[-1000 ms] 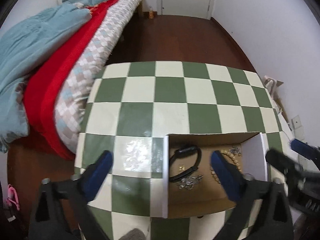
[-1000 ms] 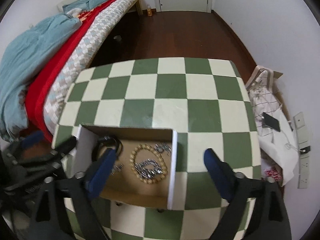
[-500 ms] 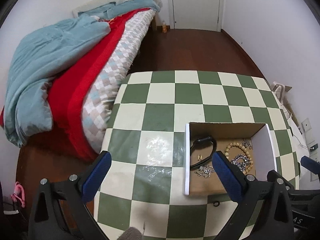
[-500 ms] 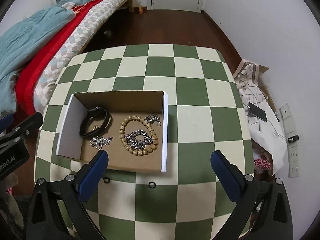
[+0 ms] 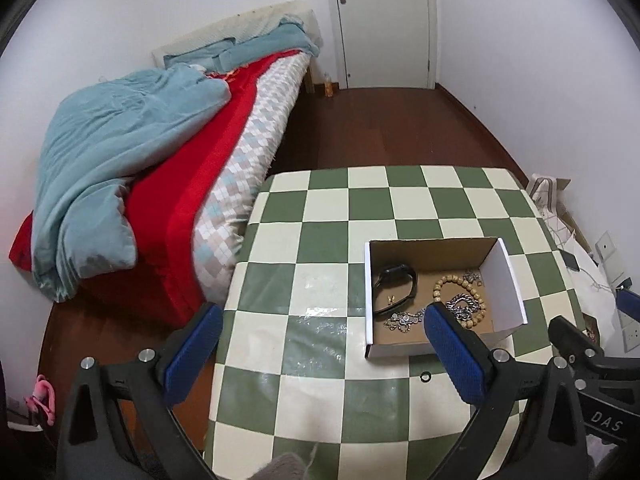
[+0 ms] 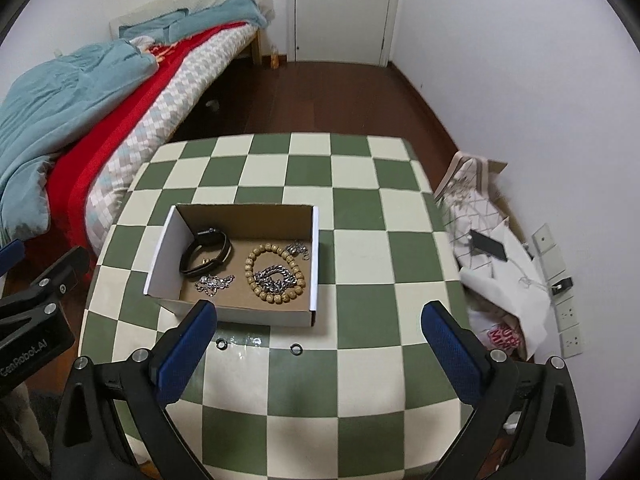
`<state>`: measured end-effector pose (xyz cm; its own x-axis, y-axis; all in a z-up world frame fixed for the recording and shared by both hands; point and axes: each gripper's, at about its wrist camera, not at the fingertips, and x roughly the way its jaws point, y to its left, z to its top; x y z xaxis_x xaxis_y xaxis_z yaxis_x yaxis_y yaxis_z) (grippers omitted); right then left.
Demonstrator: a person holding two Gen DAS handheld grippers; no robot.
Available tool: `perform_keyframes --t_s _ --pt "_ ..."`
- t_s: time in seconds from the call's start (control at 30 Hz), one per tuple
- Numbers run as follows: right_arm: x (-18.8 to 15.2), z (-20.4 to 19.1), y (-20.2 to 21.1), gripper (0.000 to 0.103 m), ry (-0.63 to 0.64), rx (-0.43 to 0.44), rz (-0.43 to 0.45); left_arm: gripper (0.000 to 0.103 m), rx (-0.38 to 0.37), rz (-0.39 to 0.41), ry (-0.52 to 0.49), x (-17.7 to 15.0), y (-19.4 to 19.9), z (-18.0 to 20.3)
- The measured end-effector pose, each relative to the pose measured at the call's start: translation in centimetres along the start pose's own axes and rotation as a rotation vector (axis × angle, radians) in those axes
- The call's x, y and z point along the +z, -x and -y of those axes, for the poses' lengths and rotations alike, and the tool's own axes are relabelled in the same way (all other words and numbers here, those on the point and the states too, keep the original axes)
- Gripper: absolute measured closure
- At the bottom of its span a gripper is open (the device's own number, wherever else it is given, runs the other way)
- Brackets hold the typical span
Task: Organize jewelry
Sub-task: 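Lift both open tools up out of the box, then grasp a small black ring with the right tool while the left tool grasps another black ring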
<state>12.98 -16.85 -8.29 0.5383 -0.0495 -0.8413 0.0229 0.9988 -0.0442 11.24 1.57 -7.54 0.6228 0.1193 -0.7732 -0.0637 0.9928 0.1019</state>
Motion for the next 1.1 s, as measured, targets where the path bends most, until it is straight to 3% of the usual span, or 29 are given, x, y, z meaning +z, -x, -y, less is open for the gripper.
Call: perform_keyframes --t_s 0.37,0.57,0.73,0.77,0.8,0.83,0.93,1.1 --pt "-1.7 0.1 5.8 0.0 -0.003 -0.004 0.098 0.0 -0.005 0.091 0.015 -1.5 4.6 -0.7" --pt "-3.3 0.6 6.4 0.0 -0.029 0.035 0.119 0.0 -0.001 0.13 0.054 -2.3 5.7 -1.4" --pt "-6.3 1.5 1.9 0.002 -0.064 0.01 0.048 0.0 0.068 0.111 0.055 -4.2 3.8 -1.7" --pt "-7.1 1.6 0.4 0.015 -0.072 0.024 0.02 0.0 0.09 0.094 0.052 -4.7 2.9 -1.7" --pt "-7.7 1.7 -1.1 0.035 -0.083 0.039 -0.007 0.0 0.118 0.079 0.049 -5.3 2.0 -1.7" --pt "-8.2 1.8 -2.4 0.041 -0.089 0.052 -0.026 0.0 0.147 0.067 0.044 -5.8 1.1 -1.6" --pt "-9.8 1.5 -6.4 0.042 -0.112 0.111 -0.055 0.0 0.208 0.027 0.033 -7.2 -1.4 -1.5" --pt "-10.6 -0.3 -11.0 0.042 -0.091 0.129 -0.047 0.0 0.284 -0.045 0.01 -9.0 -5.3 -1.5"
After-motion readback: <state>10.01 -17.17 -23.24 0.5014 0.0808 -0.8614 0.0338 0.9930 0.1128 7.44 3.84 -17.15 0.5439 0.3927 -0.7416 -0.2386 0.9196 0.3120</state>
